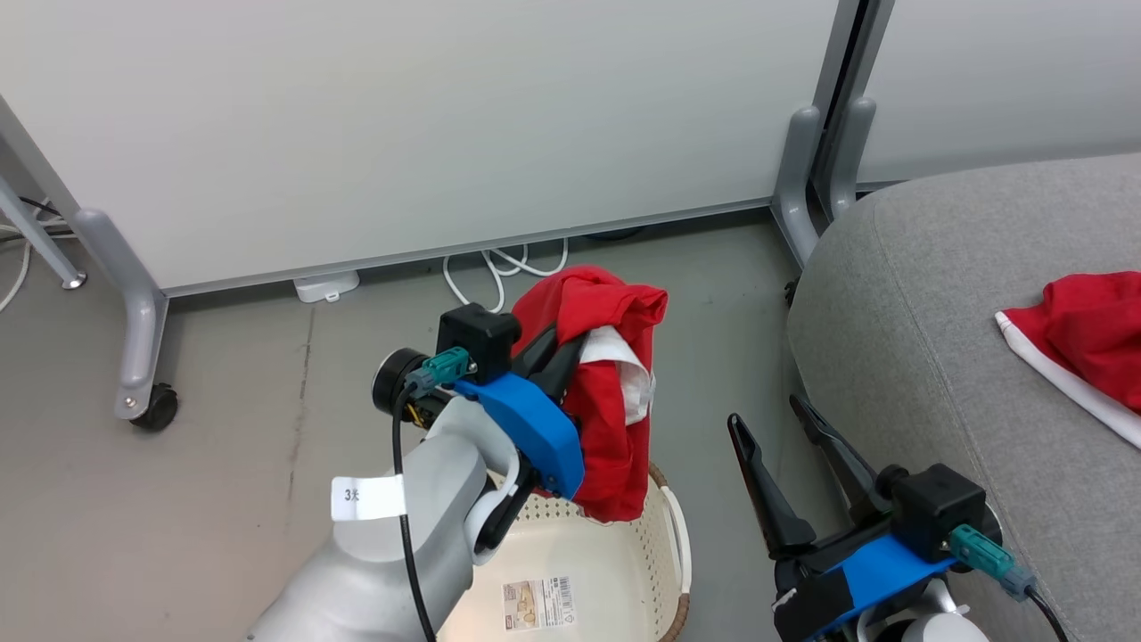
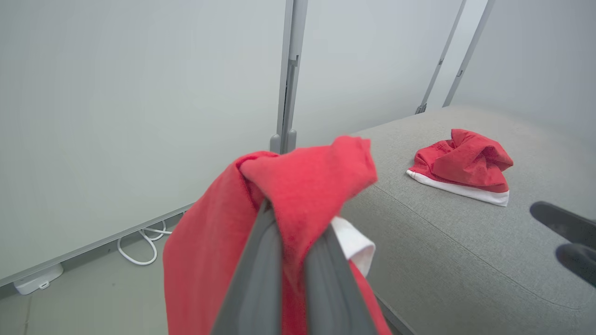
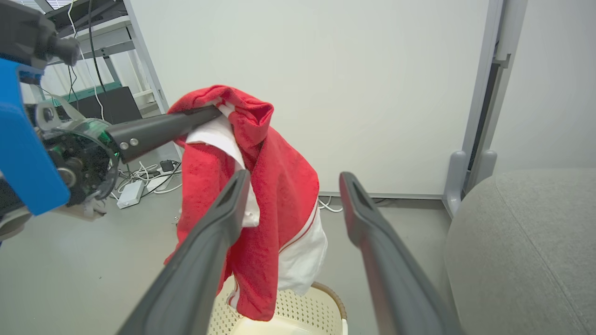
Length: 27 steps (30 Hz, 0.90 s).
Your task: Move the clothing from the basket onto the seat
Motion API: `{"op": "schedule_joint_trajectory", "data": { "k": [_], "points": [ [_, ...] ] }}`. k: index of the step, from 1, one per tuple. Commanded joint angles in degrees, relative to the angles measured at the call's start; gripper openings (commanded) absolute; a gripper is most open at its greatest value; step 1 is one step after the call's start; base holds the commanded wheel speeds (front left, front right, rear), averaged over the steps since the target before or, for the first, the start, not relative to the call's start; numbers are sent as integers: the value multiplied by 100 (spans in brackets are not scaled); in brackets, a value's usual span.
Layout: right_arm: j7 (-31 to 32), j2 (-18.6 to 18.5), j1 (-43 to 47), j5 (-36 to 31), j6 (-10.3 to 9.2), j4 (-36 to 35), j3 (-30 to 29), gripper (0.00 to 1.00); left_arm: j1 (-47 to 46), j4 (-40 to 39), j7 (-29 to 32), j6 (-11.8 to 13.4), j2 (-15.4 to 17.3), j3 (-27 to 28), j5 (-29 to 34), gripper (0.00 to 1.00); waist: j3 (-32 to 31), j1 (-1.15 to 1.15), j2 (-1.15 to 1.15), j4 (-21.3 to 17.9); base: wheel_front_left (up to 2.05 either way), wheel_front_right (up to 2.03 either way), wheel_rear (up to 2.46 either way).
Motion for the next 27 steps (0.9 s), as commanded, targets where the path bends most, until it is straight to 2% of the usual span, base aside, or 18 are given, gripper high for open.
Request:
{"op": "schedule_joint_trajectory", "data": {
  "k": [1, 14, 27],
  "points": [
    [25, 1, 79, 25, 1, 0, 7, 100, -157, -86, -30, -6, 29, -35, 18, 0, -98, 1, -1, 50, 0, 0, 0],
    [88, 0, 184, 50, 1, -5, -17, 100, -645, -490, -30, -6, 0, -362, -74, 0, -352, 1, -1, 189, 0, 0, 0],
    [76, 0, 92, 88, 1, -15, 25, 100, -832, -566, -31, -6, -11, -535, -193, 0, -233, 1, -1, 164, 0, 0, 0]
  ]
}}
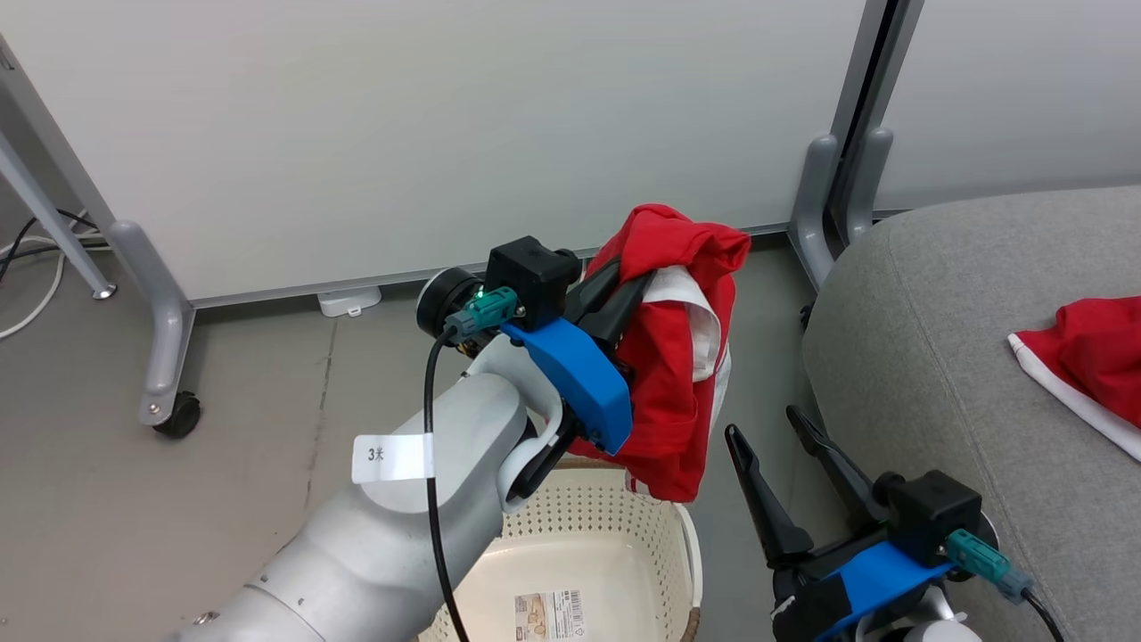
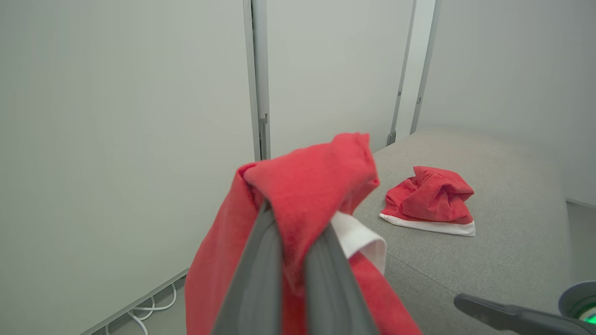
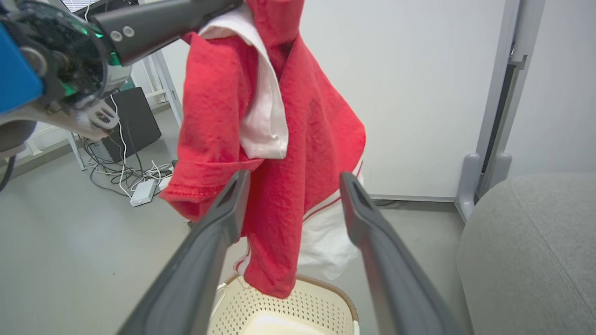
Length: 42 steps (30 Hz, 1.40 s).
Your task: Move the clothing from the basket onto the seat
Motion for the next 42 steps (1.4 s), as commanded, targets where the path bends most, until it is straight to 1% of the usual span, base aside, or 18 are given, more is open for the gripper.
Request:
{"op": "schedule_joint_trajectory", "data": {
  "k": [1, 8, 17, 26, 32, 37, 42],
  "points": [
    [2, -1, -60, 5, 1, 2, 5, 100, -106, -20, -31, -6, 13, 8, 6, 0, 22, 0, -1, -11, 0, 0, 0],
    [152, -1, -493, -6, 1, 237, 97, 100, -140, -53, -31, -7, 2, -61, -20, 0, 130, 0, -1, -67, 0, 0, 0],
    [212, -1, -1180, 44, 1, 956, 9, 100, -187, -101, -31, -7, -20, -213, -77, 0, 211, 0, -1, -100, 0, 0, 0],
    [167, -1, -1840, 294, 1, 1705, 349, 100, -194, -141, -31, -7, -48, -342, -163, 0, 199, 0, -1, -110, 0, 0, 0],
    [116, -1, -2223, 343, 1, 2199, 483, 100, -212, -168, -31, -7, -54, -424, -234, 0, 164, 0, -1, -130, 0, 0, 0],
    [108, -1, -2489, 404, 1, 2640, 555, 100, -222, -196, -31, -7, -59, -473, -273, 0, 143, 0, -1, -143, 0, 0, 0],
    [40, -1, -2708, 540, 1, 2979, 759, 100, -215, -207, -31, -7, -62, -520, -312, 0, 117, 0, -1, -159, 0, 0, 0]
  ]
}}
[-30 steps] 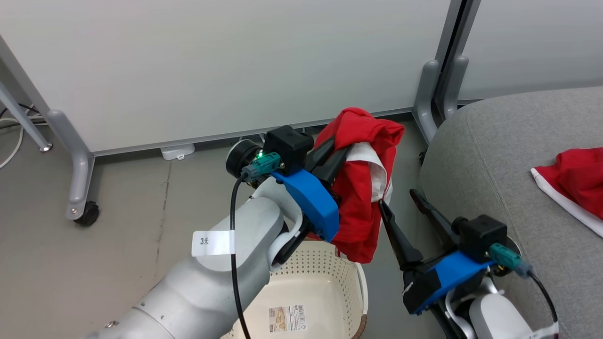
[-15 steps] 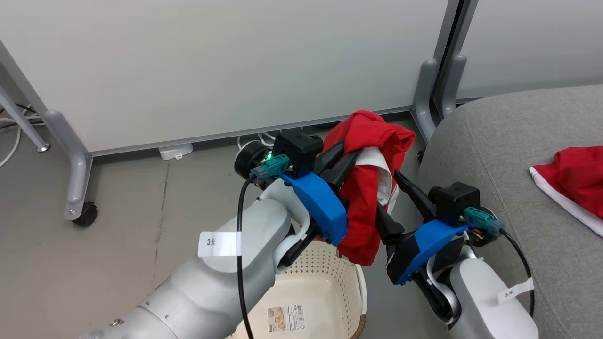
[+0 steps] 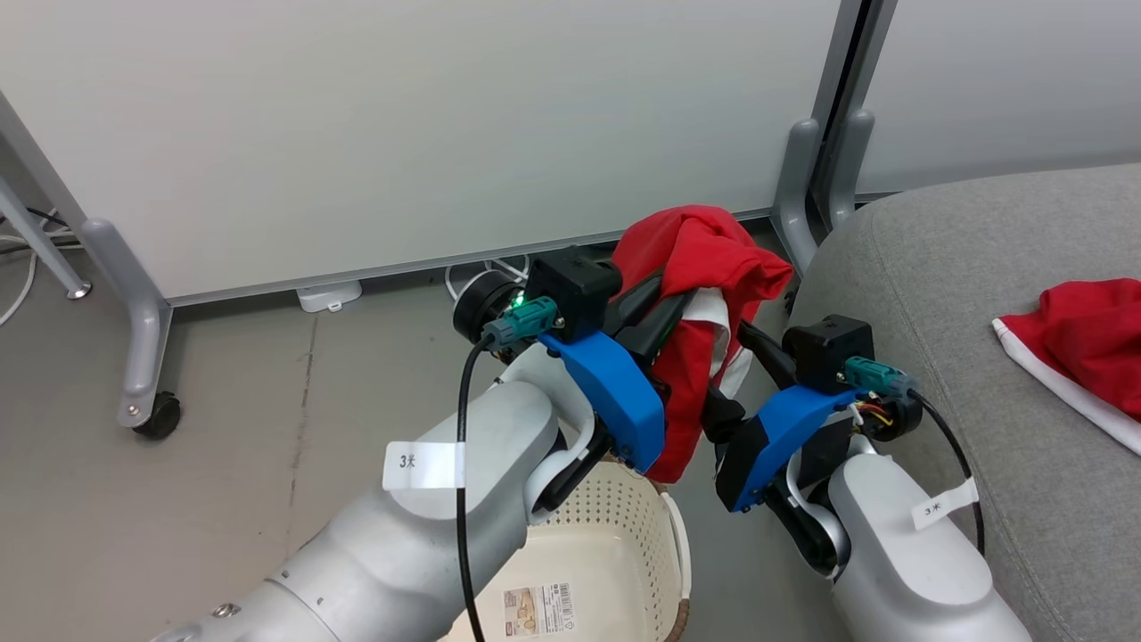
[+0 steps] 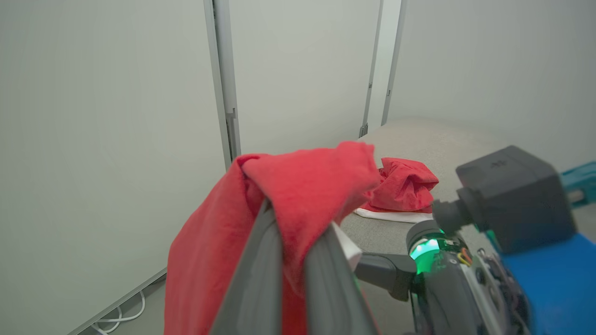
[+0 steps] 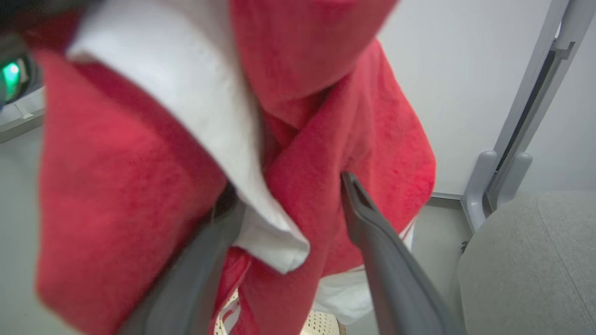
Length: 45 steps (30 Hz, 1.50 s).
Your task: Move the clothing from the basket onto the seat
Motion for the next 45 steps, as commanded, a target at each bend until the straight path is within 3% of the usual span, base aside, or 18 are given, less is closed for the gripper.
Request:
{"op": "schedule_joint_trajectory", "data": {
  "k": [1, 3, 5, 39, 41, 42, 45],
  "points": [
    [-44, -1, -103, 66, 1, 53, 58, 100, -82, -15, -31, -7, -4, -5, -24, 0, -7, 0, 0, -4, 0, 0, 0],
    [-105, -1, -166, 139, 1, 130, 163, 42, -85, -14, -31, -7, -5, -21, -42, 0, -15, 0, 0, -8, 0, 0, 0],
    [-186, -1, -201, 180, 1, 174, 246, 0, -83, -11, -31, -7, -7, -28, -60, 0, -25, 0, 0, -14, 0, 0, 0],
    [-470, -1, -68, 412, 1, 342, 470, 0, 107, 213, -30, -7, 57, -64, -124, 0, -84, 0, 0, -174, 0, 0, 0],
    [-471, -1, -67, 413, 1, 342, 472, 0, 117, 251, -10, -7, 56, -128, -175, 47, -85, 0, 0, -176, 0, 0, 0],
    [-471, -1, -69, 412, 1, 340, 470, 0, 103, 261, -11, -7, 59, -149, -202, 97, -85, 0, 0, -177, 0, 0, 0],
    [-471, -1, -83, 402, 1, 334, 450, 0, 105, 292, -13, -7, 74, -206, -253, 100, -82, 0, 0, -178, 0, 0, 0]
  ]
}}
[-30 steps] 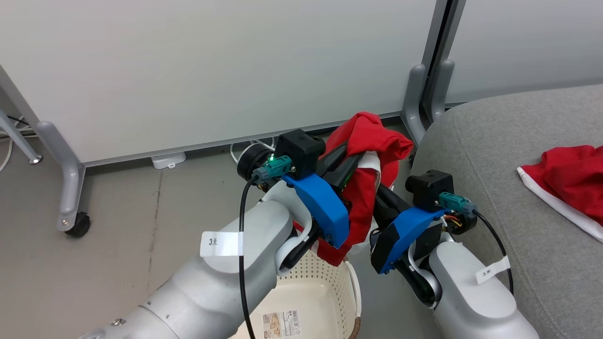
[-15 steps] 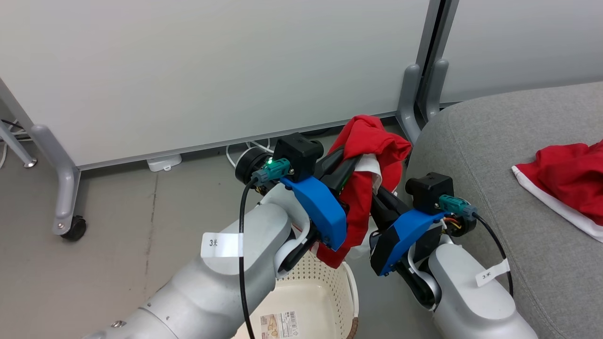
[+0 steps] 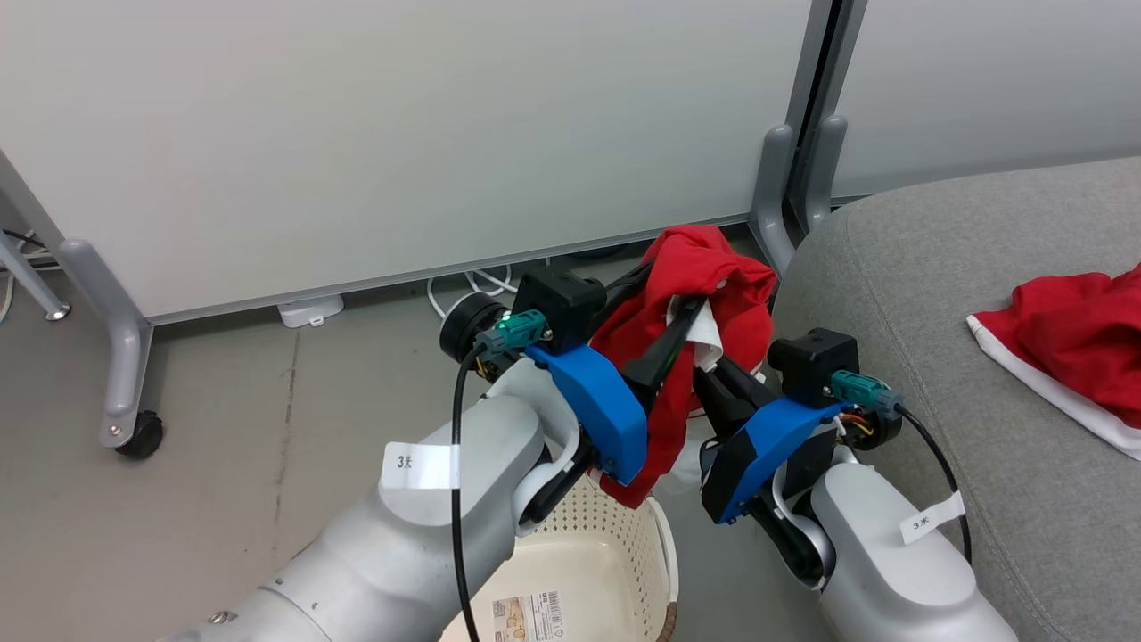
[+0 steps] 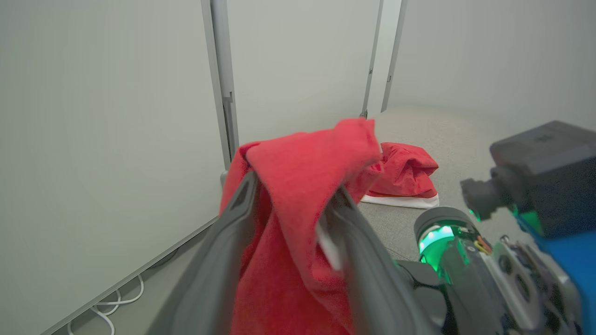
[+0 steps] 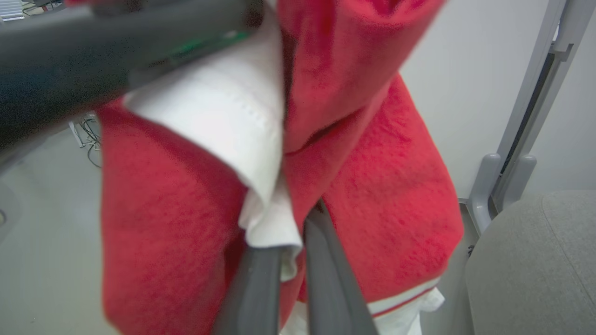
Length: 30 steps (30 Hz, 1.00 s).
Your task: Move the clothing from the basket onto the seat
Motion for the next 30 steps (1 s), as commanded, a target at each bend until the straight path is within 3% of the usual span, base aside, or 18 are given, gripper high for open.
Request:
{"op": "schedule_joint_trajectory", "data": {
  "k": [1, 8, 18, 30],
  "points": [
    [-37, -1, 36, 29, 1, -13, -9, 0, 66, 12, -16, -7, 43, -5, -26, 100, 2, 0, 0, 0, 0, 0, 0],
    [-69, -1, 58, 0, 1, -67, -77, 0, 517, -382, -28, 118, 298, 415, 424, 100, 43, 0, 0, 17, 0, 0, 0],
    [-60, -1, 110, -131, 1, -180, -287, 0, 2230, -1903, -30, 325, 875, 2041, 1680, 100, 207, 0, 0, 121, 0, 0, 0],
    [4, -1, 183, -185, 1, -325, -392, 0, 3709, -2594, -30, 126, 789, 3645, 2693, 100, 266, 0, 0, 224, 0, 0, 0]
  ]
}}
